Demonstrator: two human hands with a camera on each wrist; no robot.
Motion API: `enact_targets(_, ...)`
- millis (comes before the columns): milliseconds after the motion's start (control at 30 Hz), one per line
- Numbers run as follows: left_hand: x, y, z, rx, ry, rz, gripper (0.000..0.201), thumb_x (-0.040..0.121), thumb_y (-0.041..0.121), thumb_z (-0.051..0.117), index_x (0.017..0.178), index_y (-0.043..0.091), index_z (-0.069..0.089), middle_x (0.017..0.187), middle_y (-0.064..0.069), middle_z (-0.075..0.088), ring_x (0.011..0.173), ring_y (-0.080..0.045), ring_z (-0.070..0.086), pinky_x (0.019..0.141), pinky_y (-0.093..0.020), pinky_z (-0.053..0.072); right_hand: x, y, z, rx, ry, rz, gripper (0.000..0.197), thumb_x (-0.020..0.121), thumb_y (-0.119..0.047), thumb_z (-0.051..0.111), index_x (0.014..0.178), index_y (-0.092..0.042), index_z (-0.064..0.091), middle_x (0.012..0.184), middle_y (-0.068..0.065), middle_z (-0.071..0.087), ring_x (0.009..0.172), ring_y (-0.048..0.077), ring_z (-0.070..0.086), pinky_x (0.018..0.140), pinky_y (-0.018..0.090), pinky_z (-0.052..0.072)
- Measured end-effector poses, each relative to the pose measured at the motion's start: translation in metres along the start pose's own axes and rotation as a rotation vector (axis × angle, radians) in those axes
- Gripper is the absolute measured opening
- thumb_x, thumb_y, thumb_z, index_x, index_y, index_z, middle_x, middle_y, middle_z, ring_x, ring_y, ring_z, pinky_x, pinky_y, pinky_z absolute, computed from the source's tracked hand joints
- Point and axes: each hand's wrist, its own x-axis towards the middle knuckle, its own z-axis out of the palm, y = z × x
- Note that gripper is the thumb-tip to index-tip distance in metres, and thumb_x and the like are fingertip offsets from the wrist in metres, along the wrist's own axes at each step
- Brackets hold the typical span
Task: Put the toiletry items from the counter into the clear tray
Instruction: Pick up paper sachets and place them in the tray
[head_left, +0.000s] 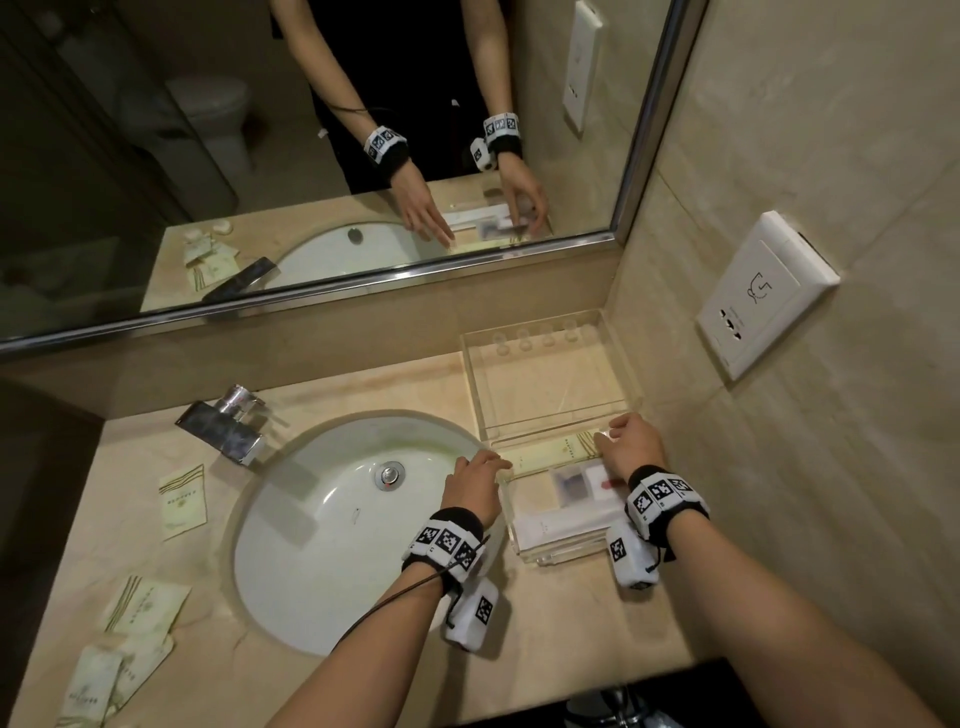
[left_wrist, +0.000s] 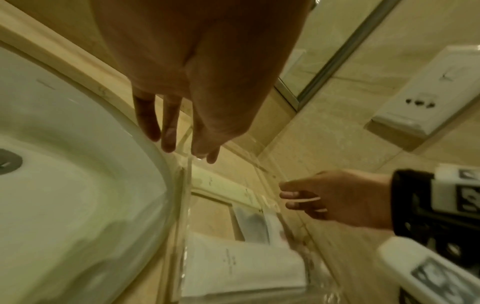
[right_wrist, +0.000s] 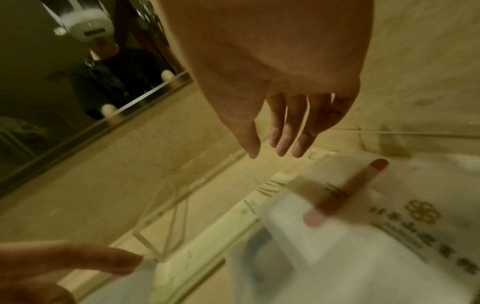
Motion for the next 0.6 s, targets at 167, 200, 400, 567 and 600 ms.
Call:
enact_targets(167,-0.022,-0.011,-0.03,-0.381,0.162,-0.066,0.024,0.092,0.008,0.051,0.109,0.015,0.066,0.11,-0.004,0.066,0.097,-0.018,0.061,0.088,-0.027,0.048,-0.026,-0.024,-0.001,0.127,0.024,-0.203,0.017,0.087,-0.016,0.066,0.103,-0.013,0.064,0.095,0.003,0.068,0.086,0.021,0.065,0.07,0.026,0.049)
enact_targets(200,-0.028,-0.015,-0.035,-0.427,0.173,-0.099,0.022,0.092,0.009,0.052,0.107,0.013,0.067,0.102,-0.003,0.068,0.089,-0.016,0.061,0.08,-0.022,0.048,-0.032,-0.032,0.003,0.152,0.005,-0.244,0.017,0.086,-0.015,0.066,0.103,-0.011,0.065,0.093,0.004,0.069,0.084,0.02,0.064,0.072,0.024,0.046)
enact_targets(400,-0.077,-0.059,-0.06,-0.584,0.263,-0.29,0.018,0.088,0.008,0.056,0.1,0.011,0.069,0.088,-0.008,0.071,0.07,-0.015,0.06,0.058,-0.015,0.043,-0.071,-0.083,0.048,0.153,-0.199,-0.415,0.013,0.085,-0.017,0.069,0.097,-0.012,0.069,0.09,0.001,0.07,0.084,0.017,0.065,0.078,0.026,0.049)
enact_targets(567,-0.141,-0.101,-0.069,-0.634,0.39,-0.436,0.018,0.087,0.009,0.055,0.098,0.011,0.069,0.084,-0.007,0.071,0.062,-0.005,0.06,0.05,-0.008,0.041,-0.117,-0.118,0.102,0.1,-0.422,-0.551,0.01,0.085,-0.017,0.069,0.093,-0.011,0.069,0.085,0.003,0.071,0.078,0.019,0.068,0.064,0.021,0.049)
enact_targets(600,-0.154,-0.108,-0.069,-0.644,0.411,-0.463,0.018,0.087,0.01,0.054,0.097,0.011,0.069,0.085,-0.009,0.072,0.063,-0.006,0.06,0.049,-0.008,0.041,-0.129,-0.123,0.113,0.091,-0.464,-0.578,0.009,0.085,-0.017,0.069,0.092,-0.011,0.069,0.083,0.003,0.071,0.076,0.019,0.068,0.064,0.02,0.048)
